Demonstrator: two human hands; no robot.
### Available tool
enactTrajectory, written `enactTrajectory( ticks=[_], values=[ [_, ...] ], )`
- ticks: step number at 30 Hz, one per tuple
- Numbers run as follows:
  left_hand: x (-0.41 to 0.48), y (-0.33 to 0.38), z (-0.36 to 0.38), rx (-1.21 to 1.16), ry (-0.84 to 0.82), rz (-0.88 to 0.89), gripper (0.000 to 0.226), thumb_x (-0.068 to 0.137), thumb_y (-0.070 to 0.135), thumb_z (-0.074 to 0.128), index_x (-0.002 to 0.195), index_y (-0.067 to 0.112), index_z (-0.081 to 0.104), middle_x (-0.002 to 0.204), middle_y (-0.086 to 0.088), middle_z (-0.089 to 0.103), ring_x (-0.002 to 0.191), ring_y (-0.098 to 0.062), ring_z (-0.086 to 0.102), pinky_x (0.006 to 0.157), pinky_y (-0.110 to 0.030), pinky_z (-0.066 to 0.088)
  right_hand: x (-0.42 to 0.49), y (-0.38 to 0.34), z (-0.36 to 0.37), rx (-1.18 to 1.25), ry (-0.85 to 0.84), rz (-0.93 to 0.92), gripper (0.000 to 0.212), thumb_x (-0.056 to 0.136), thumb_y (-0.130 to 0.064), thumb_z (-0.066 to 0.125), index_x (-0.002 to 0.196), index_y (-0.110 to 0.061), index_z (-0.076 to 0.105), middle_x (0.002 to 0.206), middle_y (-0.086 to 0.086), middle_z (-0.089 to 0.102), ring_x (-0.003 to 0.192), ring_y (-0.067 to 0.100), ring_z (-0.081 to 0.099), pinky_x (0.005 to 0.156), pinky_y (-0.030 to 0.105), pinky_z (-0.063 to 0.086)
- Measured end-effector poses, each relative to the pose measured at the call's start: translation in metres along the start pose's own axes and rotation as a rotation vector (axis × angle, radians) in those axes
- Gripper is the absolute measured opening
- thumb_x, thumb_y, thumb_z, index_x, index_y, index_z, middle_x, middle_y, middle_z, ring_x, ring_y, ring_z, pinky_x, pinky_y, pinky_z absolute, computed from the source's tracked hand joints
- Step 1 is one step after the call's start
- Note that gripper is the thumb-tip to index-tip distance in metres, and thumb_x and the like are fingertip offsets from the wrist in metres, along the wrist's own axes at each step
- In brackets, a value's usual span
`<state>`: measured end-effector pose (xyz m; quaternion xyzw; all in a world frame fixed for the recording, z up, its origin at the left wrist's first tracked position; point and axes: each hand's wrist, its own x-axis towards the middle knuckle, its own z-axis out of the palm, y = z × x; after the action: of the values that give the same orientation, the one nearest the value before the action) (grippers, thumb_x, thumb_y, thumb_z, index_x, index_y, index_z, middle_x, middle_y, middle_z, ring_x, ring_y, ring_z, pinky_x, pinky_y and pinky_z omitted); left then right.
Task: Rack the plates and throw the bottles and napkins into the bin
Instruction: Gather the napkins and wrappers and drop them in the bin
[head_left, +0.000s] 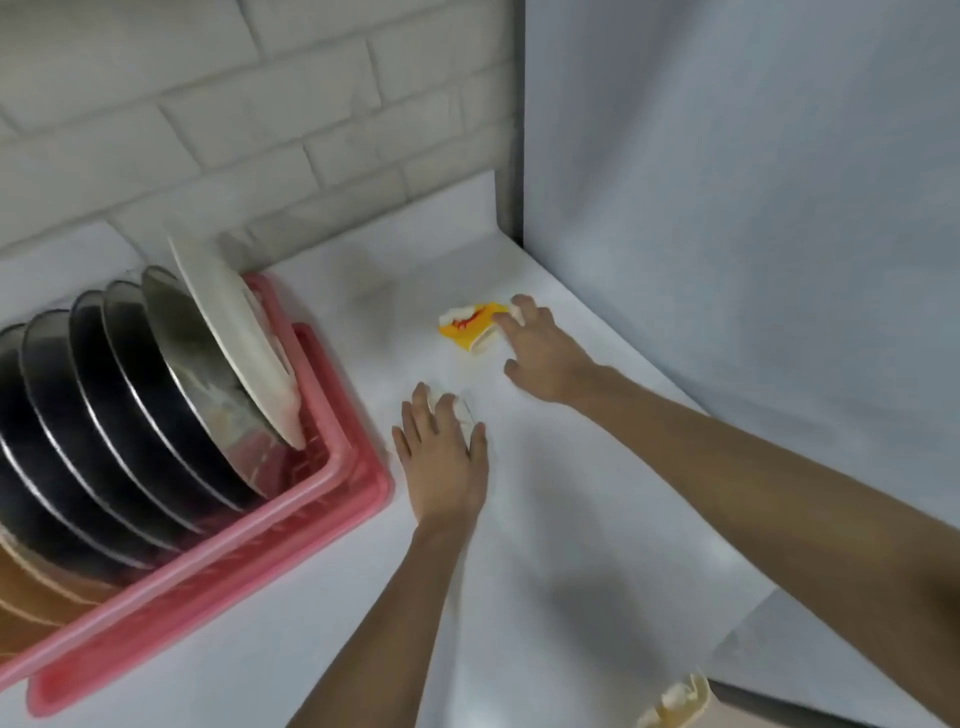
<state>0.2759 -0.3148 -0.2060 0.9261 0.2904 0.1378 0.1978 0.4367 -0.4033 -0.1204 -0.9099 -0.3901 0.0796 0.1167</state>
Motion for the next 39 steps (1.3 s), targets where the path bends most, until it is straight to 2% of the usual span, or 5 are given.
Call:
enactTrajectory(
  ticks=[6, 9, 17, 29, 39],
  values=[
    [0.004, 0.001, -0.001, -0.042, 0.018, -0.008, 0.046, 0.097, 0.041, 0.051, 0.138, 0.023, 0.042, 0.159, -0.002, 0.024, 0.148, -0.031, 0.018, 0.12, -0.051, 0.015, 0.064, -0.016, 0.012, -0.139, -0.131, 0.001, 0.082, 0.088, -0.016, 0.059, 0.155, -0.022, 0.013, 0.162, 0.013, -0.001, 0.146, 0.039, 0.011, 0.11, 0.05, 0.035],
    [0.006, 0.001, -0.001, -0.038, 0.02, -0.022, 0.046, 0.096, 0.042, 0.051, 0.138, 0.023, 0.043, 0.159, -0.002, 0.026, 0.148, -0.03, 0.019, 0.12, -0.051, 0.014, 0.065, -0.018, 0.024, -0.126, -0.21, -0.008, 0.074, 0.092, -0.022, 0.055, 0.155, -0.021, 0.015, 0.158, 0.012, 0.017, 0.142, 0.038, 0.019, 0.107, 0.049, 0.039],
    [0.006, -0.001, -0.003, -0.102, 0.057, -0.016, 0.049, 0.091, 0.041, 0.059, 0.134, 0.021, 0.046, 0.155, 0.0, 0.033, 0.146, -0.026, 0.025, 0.12, -0.048, 0.018, 0.015, -0.021, 0.041, -0.268, 0.081, -0.04, 0.046, 0.091, -0.014, 0.057, 0.135, -0.016, 0.043, 0.127, 0.006, 0.051, 0.11, 0.03, 0.051, 0.079, 0.038, 0.043],
    [-0.022, 0.017, -0.039, -0.451, 0.043, -0.02, 0.05, 0.075, 0.034, 0.079, 0.119, 0.021, 0.058, 0.123, 0.015, 0.057, 0.111, -0.011, 0.056, 0.093, -0.026, 0.042, -0.165, 0.001, 0.04, 0.158, 0.085, 0.17, 0.031, 0.098, -0.026, 0.052, 0.128, -0.017, 0.055, 0.115, 0.007, 0.051, 0.091, 0.032, 0.061, 0.073, 0.034, 0.042],
    [-0.087, 0.034, -0.088, 0.043, -0.406, 0.159, 0.026, 0.087, 0.017, 0.06, 0.113, 0.015, 0.057, 0.091, -0.003, 0.062, 0.084, -0.027, 0.061, 0.066, -0.032, 0.047, -0.291, 0.002, 0.037, 0.754, 0.114, 0.335, 0.053, 0.084, -0.013, 0.07, 0.134, -0.02, 0.05, 0.11, 0.004, 0.068, 0.098, 0.024, 0.064, 0.082, 0.03, 0.05]
  ],
)
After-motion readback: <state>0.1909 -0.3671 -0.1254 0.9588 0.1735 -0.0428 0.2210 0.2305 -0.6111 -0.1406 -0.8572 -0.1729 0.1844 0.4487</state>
